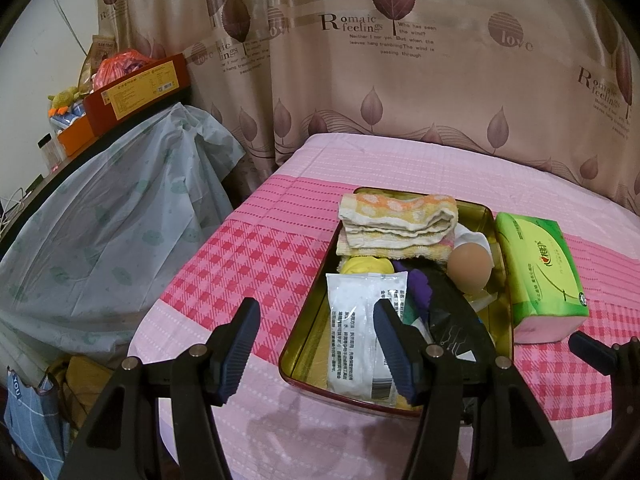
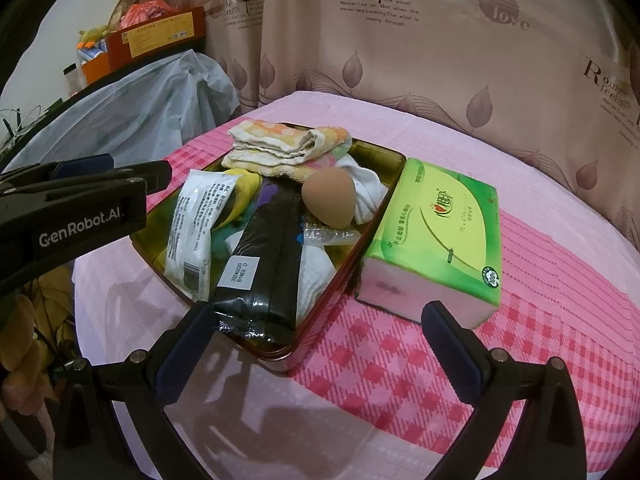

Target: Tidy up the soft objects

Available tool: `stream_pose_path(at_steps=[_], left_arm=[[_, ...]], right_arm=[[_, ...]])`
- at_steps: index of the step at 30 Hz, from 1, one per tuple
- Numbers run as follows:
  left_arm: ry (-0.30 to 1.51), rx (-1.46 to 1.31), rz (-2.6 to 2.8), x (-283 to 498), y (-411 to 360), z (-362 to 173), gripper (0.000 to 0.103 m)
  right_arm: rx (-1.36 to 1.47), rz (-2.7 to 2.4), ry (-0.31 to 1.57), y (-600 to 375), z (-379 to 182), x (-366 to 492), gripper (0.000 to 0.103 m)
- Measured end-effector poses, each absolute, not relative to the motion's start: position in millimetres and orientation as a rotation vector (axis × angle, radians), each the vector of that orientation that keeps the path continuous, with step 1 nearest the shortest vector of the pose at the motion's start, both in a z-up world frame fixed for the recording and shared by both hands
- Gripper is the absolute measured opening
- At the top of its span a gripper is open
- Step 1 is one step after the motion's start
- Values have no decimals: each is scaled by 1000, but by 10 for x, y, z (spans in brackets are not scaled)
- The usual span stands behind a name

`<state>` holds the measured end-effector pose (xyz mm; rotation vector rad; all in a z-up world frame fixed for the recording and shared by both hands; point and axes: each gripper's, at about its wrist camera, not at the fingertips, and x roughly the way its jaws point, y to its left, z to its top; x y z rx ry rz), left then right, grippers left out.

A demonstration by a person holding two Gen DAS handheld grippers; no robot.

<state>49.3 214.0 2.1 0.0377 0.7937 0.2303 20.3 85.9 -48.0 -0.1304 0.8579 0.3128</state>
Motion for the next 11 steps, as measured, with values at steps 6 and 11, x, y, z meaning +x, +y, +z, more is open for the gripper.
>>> stream_pose_path(at_steps=[6, 11], left_arm=[[783, 46, 223, 438, 2176, 37, 60], [781, 53, 224, 421, 2181, 37, 60]], right_arm=[[-131, 313, 857, 864, -478, 195, 102], [-132, 315, 857, 877, -478, 198, 102]])
